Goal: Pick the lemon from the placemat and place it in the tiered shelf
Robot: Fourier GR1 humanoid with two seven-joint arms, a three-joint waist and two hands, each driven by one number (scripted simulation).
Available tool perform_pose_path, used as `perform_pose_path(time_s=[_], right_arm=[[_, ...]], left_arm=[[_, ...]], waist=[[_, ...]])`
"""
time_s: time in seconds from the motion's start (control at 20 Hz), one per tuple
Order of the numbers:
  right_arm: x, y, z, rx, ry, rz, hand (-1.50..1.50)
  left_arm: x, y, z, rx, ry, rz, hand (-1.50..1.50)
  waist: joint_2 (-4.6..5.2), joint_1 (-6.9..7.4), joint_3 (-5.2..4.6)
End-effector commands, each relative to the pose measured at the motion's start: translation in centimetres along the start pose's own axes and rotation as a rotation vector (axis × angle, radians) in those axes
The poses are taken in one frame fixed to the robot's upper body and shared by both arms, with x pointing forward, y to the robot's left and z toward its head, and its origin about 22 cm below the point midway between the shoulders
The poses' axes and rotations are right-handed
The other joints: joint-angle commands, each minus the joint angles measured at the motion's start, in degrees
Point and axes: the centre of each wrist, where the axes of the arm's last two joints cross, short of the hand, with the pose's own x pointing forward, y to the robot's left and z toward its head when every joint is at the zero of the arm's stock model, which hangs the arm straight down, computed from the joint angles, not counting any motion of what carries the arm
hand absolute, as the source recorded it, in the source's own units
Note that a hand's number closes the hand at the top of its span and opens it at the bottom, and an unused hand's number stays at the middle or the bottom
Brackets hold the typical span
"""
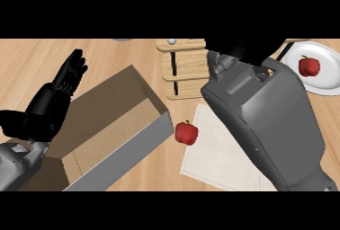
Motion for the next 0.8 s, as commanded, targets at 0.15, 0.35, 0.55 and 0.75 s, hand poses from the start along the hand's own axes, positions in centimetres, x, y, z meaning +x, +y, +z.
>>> perform_pose_path(time_s=[0.15,0.35,0.55,0.75], right_arm=[[-1.4,0.4,-0.4,-0.037,0.070,-0.250,1.50],[-2.8,2.5,-1.3,-0.055,0.070,-0.261,1.50],[-4.3,3.7,-2.1,-0.057,0.057,-0.266,1.50],[-6.8,5.0,-3.6,-0.070,0.179,-0.004,1.50]], left_arm=[[-5.5,-3.8,2.8,-0.030,0.162,0.033,0.00],[-4.8,-3.9,2.2,-0.017,0.154,0.038,0.00],[-5.0,-2.9,2.3,-0.031,0.146,0.040,0.00],[-4.2,-1.5,1.7,-0.005,0.168,0.029,0.00]], waist=[[1.07,-0.68,-2.12],[1.25,-0.32,-2.13],[1.21,0.06,-2.19],[0.75,-1.23,-2.30]])
